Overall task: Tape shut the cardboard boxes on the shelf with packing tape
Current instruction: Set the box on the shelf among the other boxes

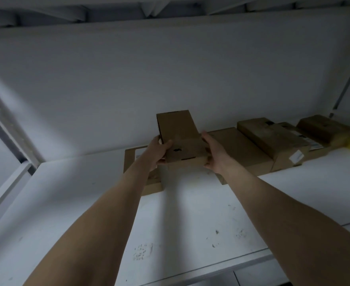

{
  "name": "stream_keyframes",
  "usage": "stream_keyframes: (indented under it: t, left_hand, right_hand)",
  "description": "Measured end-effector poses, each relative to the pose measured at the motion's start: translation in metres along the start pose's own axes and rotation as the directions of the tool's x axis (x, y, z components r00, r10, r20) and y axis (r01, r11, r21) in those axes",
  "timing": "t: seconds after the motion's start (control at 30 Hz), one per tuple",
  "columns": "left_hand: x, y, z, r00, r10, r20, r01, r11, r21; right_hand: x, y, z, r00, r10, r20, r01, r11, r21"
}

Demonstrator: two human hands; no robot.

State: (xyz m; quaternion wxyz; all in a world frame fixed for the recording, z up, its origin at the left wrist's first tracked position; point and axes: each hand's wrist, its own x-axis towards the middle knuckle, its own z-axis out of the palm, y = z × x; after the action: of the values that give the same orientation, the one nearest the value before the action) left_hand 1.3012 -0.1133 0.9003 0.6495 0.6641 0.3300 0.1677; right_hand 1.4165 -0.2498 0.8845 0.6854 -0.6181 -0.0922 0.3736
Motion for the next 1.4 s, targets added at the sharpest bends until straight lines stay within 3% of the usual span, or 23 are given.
stream_keyframes:
  t: [0.1,0.2,0.3,0.43,0.63,0.77,0.9,1.17,1.27,1.4]
  left_hand:
    - [-0.002,-0.005,0.005,0.999,-0.050,0.016,0.048,0.993,0.109]
    - [0.003,-0.016,0.009,0.990,-0.138,-0.035,0.142,0.929,0.343]
    - [0.005,-0.022,0.016,0.978,-0.203,-0.056,0.204,0.842,0.500]
    - [0.010,-0.017,0.033,0.985,-0.172,-0.026,0.148,0.752,0.642]
    - [0.028,0.000,0.077,0.991,0.130,-0.013,-0.060,0.542,0.838]
    - [0.034,0.013,0.135,0.954,0.284,0.100,-0.240,0.516,0.822]
    - [0.026,0.029,0.213,0.893,0.401,0.205,-0.386,0.446,0.807]
    - [0.019,0.055,0.376,0.854,0.395,0.339,-0.479,0.343,0.808]
    - [0.016,0.058,0.426,0.858,0.343,0.382,-0.494,0.350,0.796]
    - [0.018,0.050,0.472,0.875,0.245,0.417,-0.476,0.285,0.832]
  right_hand:
    - [-0.004,0.001,0.000,0.997,-0.073,0.031,0.079,0.952,-0.295]
    - [-0.005,0.013,0.002,0.991,-0.135,0.020,0.129,0.880,-0.457]
    - [-0.002,0.026,0.003,0.989,-0.141,0.033,0.129,0.748,-0.651]
    - [0.000,0.023,-0.002,0.986,-0.159,0.054,0.137,0.578,-0.804]
    - [0.002,-0.009,-0.038,0.915,-0.401,-0.038,0.177,0.485,-0.856]
    - [0.001,-0.029,-0.095,0.866,-0.471,-0.169,0.121,0.525,-0.842]
    - [0.006,-0.047,-0.167,0.846,-0.479,-0.235,0.043,0.501,-0.864]
    - [-0.003,-0.079,-0.332,0.835,-0.432,-0.342,-0.073,0.528,-0.846]
    - [-0.002,-0.084,-0.386,0.835,-0.407,-0.371,-0.119,0.525,-0.843]
    - [0.001,-0.085,-0.438,0.848,-0.350,-0.399,-0.157,0.552,-0.819]
